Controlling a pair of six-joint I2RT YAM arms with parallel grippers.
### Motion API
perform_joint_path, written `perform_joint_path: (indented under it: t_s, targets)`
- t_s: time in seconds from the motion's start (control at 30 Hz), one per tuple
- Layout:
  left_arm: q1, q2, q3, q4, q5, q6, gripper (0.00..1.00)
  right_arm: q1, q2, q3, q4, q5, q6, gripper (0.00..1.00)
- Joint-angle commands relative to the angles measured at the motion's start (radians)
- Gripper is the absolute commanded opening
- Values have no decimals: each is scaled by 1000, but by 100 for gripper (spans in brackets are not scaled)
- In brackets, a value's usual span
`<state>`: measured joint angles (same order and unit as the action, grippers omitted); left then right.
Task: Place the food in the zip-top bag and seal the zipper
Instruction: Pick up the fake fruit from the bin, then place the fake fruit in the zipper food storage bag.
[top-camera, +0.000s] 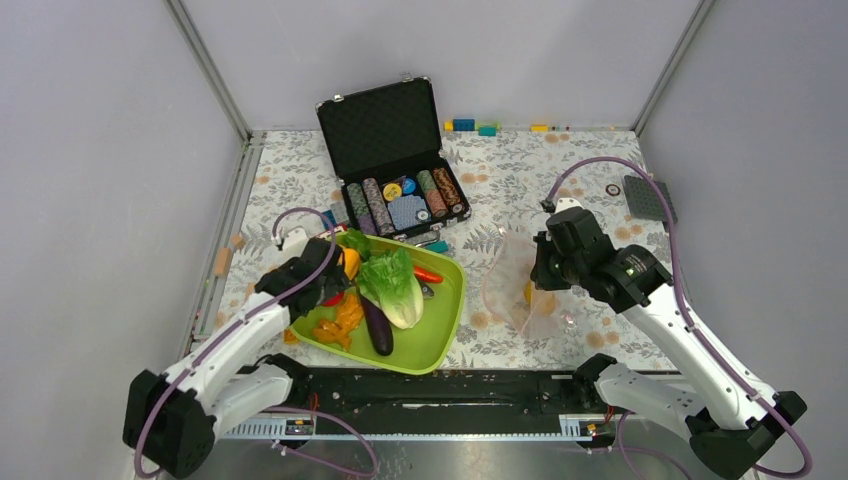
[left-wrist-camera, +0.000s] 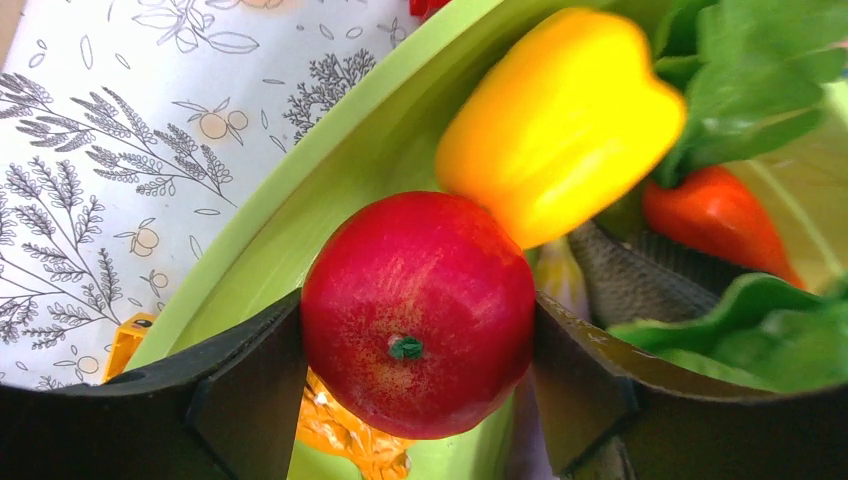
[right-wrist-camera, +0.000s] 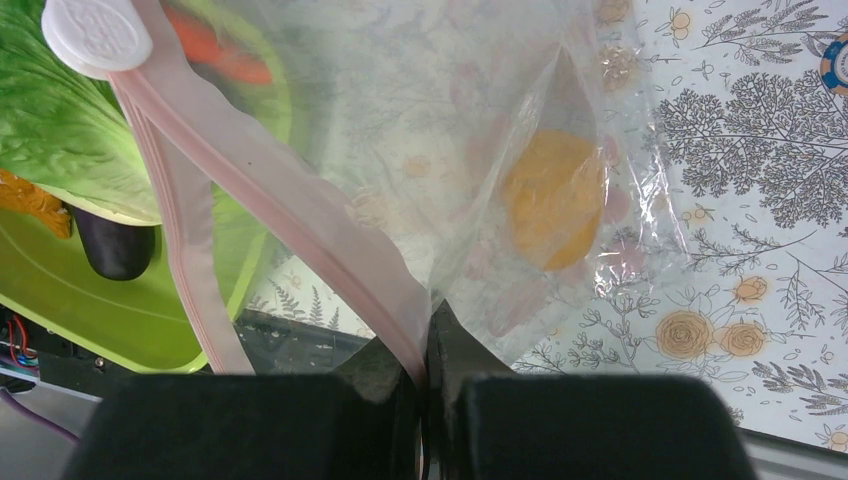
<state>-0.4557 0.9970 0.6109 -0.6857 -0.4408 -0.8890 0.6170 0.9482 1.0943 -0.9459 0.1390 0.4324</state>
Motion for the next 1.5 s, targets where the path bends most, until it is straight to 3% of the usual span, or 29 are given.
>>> perform_joint_path:
  t_s: [0.0, 0.2, 0.27, 0.43, 0.5, 0.67, 0.8, 1.07, 1.3, 1.47]
  targets:
    - [5, -137, 73, -66, -10, -24, 36, -10, -16, -10, 3, 16, -19, 2]
    - [2, -343, 139, -34, 113, 32, 33, -11, -16, -10, 5, -3, -34, 1]
    - [-2, -383, 137, 67, 245, 89, 26, -10, -18, -8, 5, -8, -38, 1]
    - [-78, -367, 94, 489, 706, 182, 25, -11, -24, -9, 13, -39, -42, 1]
    - [-177, -319, 107, 607, 747, 195, 26, -10, -24, -6, 12, -59, -44, 1]
    - [-488, -96, 288, 679, 703, 339, 28, -11, -16, 2, 12, -114, -43, 1]
    - [-606, 97, 440, 663, 703, 414, 28, -10, -18, 6, 13, -131, -27, 1]
    - [-688, 269, 524, 709, 604, 438, 28, -11, -25, 6, 14, -136, 31, 2]
    - [-703, 309, 412, 842, 407, 332, 28, -11, -50, 17, 31, -214, 65, 2]
    - [-704, 309, 406, 790, 310, 307, 49, -11, -47, 19, 38, -246, 71, 2]
